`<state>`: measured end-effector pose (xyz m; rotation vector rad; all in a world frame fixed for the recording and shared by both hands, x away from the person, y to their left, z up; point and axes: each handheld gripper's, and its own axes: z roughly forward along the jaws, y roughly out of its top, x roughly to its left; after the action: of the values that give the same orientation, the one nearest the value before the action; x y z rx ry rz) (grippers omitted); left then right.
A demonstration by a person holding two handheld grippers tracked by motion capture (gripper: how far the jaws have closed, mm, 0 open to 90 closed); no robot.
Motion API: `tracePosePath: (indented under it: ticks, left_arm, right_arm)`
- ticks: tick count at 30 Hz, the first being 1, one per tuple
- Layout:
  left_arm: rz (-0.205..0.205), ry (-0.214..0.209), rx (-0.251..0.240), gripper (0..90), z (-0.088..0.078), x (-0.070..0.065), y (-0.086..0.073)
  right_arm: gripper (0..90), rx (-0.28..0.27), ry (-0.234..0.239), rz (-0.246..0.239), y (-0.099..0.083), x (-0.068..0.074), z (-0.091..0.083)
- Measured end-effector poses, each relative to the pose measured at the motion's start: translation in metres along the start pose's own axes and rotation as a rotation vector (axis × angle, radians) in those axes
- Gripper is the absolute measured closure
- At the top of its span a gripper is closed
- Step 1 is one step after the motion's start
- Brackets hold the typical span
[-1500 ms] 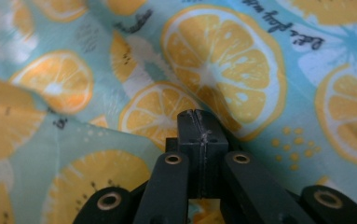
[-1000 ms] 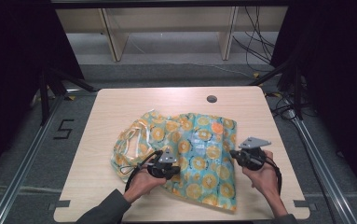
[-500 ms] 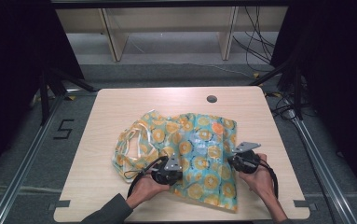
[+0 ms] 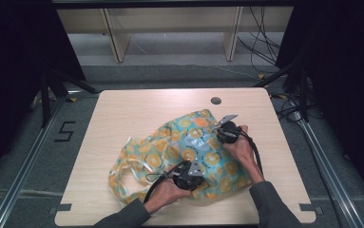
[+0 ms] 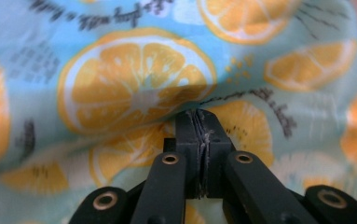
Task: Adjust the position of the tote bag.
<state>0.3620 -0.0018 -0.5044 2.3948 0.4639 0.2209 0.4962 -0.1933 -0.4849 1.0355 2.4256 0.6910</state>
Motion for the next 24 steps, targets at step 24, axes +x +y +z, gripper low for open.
tracePosePath:
  ticks: [24]
  left_arm:
    - [-0.317, 0.292, -0.080, 81.8, -0.086, 0.178, -0.024]
  right_arm:
    - [89.9, -0.063, 0.107, 0.057, -0.121, 0.037, -0.128]
